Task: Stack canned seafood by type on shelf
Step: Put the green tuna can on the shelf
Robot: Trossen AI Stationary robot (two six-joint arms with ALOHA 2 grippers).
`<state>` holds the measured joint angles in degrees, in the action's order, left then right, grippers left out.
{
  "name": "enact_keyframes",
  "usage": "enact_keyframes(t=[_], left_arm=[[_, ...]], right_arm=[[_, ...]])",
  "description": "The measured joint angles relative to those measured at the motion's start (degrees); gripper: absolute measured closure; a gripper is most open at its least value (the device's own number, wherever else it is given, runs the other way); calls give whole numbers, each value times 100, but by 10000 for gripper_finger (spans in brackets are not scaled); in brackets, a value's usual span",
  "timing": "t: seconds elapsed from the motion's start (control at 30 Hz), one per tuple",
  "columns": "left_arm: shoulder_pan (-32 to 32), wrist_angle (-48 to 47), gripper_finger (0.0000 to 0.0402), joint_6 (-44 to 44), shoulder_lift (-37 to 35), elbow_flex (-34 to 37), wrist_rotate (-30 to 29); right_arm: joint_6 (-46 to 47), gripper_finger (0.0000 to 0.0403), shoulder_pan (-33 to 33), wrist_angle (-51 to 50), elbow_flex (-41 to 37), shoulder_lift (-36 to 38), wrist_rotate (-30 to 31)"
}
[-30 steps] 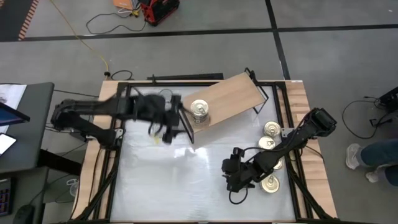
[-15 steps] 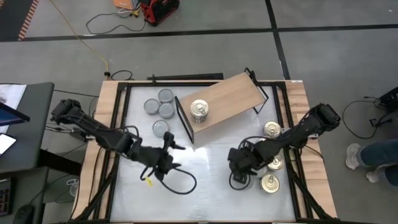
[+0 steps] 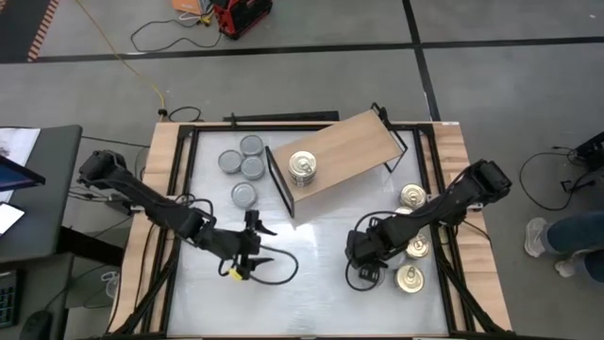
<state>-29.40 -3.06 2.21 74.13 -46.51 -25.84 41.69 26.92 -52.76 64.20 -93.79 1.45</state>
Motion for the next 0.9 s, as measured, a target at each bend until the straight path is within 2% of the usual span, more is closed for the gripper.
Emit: enact_keyframes(t=[0.17, 0.27, 0.63, 0.9], left_arm=[[-59, 750, 91, -149, 1, 472, 2], [-82, 896, 91, -147, 0, 566, 3], [-81, 993, 91, -158, 0, 735, -166], [-79, 992, 91, -198, 0, 735, -344]], right_arm=[[-489, 122, 44, 180, -2, -216, -25], [-608, 141, -31, 308, 0, -265, -160], [-879, 298, -198, 304, 7, -559, -463], [-856, 373, -269, 170, 7, -583, -326]])
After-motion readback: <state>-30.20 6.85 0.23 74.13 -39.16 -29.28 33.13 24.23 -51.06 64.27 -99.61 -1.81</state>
